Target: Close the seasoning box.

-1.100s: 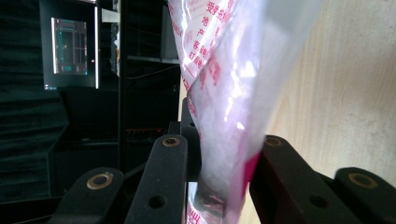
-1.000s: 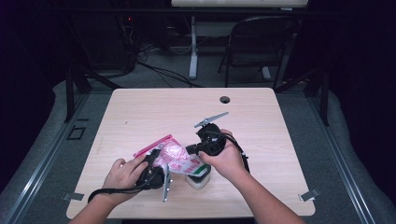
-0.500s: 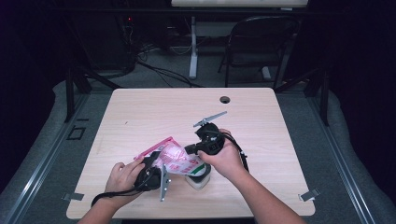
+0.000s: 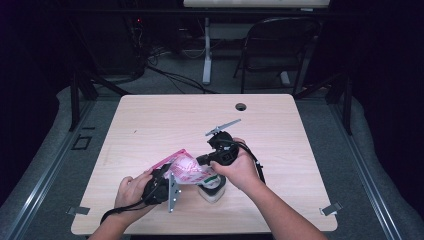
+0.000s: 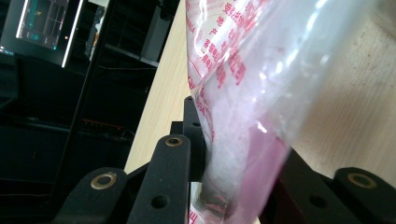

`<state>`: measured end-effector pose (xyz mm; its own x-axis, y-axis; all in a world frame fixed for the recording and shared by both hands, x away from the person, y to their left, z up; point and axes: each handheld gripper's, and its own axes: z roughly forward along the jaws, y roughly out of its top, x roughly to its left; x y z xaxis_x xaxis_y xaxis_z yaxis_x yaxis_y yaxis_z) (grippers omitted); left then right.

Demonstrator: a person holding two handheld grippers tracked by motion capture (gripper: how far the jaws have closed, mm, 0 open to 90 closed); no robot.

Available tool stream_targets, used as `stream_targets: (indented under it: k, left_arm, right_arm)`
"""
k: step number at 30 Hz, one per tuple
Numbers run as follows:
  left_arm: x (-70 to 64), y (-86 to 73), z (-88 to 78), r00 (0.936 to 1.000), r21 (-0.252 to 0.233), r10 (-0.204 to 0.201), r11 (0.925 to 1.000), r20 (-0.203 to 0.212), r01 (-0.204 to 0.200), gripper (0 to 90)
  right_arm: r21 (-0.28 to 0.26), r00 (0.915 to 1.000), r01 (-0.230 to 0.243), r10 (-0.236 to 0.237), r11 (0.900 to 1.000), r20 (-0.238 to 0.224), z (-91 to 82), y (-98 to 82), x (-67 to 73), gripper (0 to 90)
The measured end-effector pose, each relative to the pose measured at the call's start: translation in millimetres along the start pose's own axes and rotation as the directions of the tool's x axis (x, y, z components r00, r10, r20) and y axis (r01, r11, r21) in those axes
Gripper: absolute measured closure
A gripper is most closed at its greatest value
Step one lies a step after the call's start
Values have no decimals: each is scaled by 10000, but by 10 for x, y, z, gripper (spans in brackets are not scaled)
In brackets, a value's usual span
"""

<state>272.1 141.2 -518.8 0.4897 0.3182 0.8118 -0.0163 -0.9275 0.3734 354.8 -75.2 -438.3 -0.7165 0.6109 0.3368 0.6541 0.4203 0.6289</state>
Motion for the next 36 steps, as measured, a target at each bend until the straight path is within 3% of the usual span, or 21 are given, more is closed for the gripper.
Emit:
stream_targets:
  k: [9,11,15,17,31,34,36]
  left_arm:
    - [-20,-19,22,9975,-85,-612,9981,352,615,811]
    - [-57,-34,46,9932,-332,-1090,9933,411,1104,811]
    - [-65,-63,58,9885,-321,-1405,9893,554,1424,811]
    - [-88,-77,71,9829,-423,-1723,9836,650,1752,811]
    - [-151,-134,96,9705,-386,-2200,9737,983,2246,812]
    - [-162,-148,106,9643,-387,-2369,9693,1181,2429,812]
    - [-168,-167,118,9562,-432,-2602,9624,1342,2680,812]
  right_arm:
    - [12,10000,17,-17,10000,50,6,1,0,900]
    - [48,10000,10,-10,10000,61,12,1,-5,900]
    - [55,10000,-43,43,10000,31,34,1,-9,900]
    - [25,10000,-46,46,10000,4,48,0,-7,900]
    - [139,10000,-62,61,9999,57,99,-5,-4,900]
    - [183,10000,-46,45,9998,35,112,-5,-12,897]
    - [174,10000,-65,64,9998,57,115,-6,-14,886]
